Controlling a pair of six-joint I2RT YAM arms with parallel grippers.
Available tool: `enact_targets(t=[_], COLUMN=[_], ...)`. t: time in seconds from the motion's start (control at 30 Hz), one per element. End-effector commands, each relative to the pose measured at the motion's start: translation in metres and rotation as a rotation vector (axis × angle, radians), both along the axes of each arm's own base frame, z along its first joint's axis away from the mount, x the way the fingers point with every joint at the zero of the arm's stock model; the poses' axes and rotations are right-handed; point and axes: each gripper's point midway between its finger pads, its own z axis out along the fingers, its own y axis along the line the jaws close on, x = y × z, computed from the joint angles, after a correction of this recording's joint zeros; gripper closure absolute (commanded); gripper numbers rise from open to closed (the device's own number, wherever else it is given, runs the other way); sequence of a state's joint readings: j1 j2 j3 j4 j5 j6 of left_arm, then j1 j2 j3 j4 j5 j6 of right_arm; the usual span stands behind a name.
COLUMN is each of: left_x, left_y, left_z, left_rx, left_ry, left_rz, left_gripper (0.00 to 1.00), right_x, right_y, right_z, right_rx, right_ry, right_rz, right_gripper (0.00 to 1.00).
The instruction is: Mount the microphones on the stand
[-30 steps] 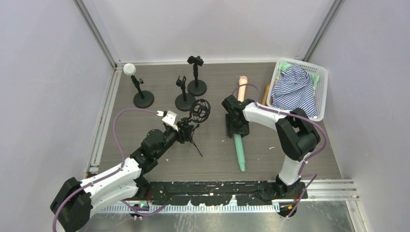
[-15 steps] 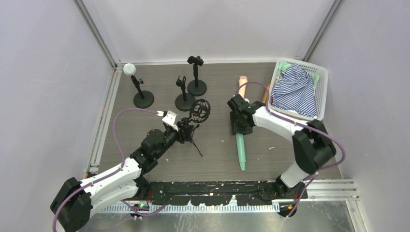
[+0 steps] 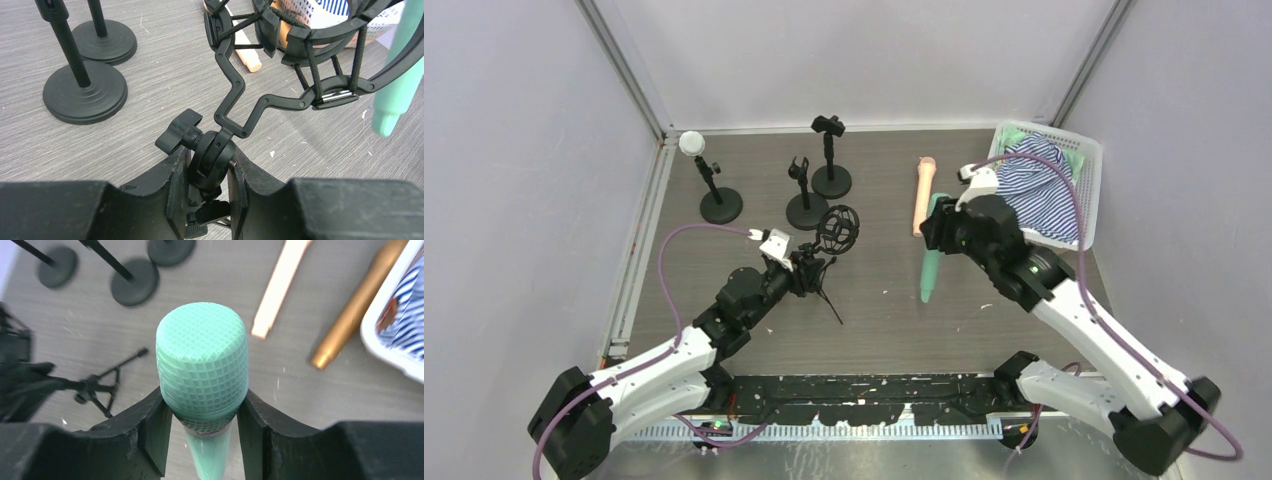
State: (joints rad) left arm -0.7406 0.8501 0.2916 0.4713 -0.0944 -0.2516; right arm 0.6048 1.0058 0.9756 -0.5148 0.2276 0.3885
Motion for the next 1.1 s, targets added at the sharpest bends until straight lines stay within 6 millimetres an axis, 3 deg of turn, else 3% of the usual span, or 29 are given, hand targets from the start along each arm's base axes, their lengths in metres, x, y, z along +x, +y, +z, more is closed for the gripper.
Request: enact_targets(t=[0.0, 0.17, 0.27, 0.47, 0.67, 1.07], left_x=[-0.003, -0.002, -0.002, 0.0, 0.001, -0.002], left_y=[0.0, 0.001, 0.0, -0.003, -0.002, -0.002], left_z=[-0.011, -0.011, -0.009, -0.008, -0.007, -0.013], left_rx=[0.038, 0.041, 0.02, 0.016, 0.018, 0.034], left_ry=[0.046, 0.044, 0.037, 0.033, 0.024, 0.035], left_rz=[-0.005, 0.002, -0.002, -0.003, 0.0, -0.011], left_gripper=[1.0, 1.0, 1.0, 1.0, 1.0, 1.0], right_x=[0.008, -0.003, -0.021, -0.041, -0.046, -0.032], right_y=[-0.005, -0.018, -0.001, 0.023, 0.063, 0.13], right_z=[0.084, 0.15, 0.183, 0.239, 0.271, 0.284], right_rx=[0.073, 0.118, 0.113, 0.186, 0.21, 0.151], right_ry=[-0.344, -0.467, -0.558, -0.711, -0.725, -0.698], right_rz=[0.033, 0.009, 0.188, 0.361, 0.586, 0.818], right_gripper=[0.99, 0.99, 0.99, 0.99, 0.99, 0.99])
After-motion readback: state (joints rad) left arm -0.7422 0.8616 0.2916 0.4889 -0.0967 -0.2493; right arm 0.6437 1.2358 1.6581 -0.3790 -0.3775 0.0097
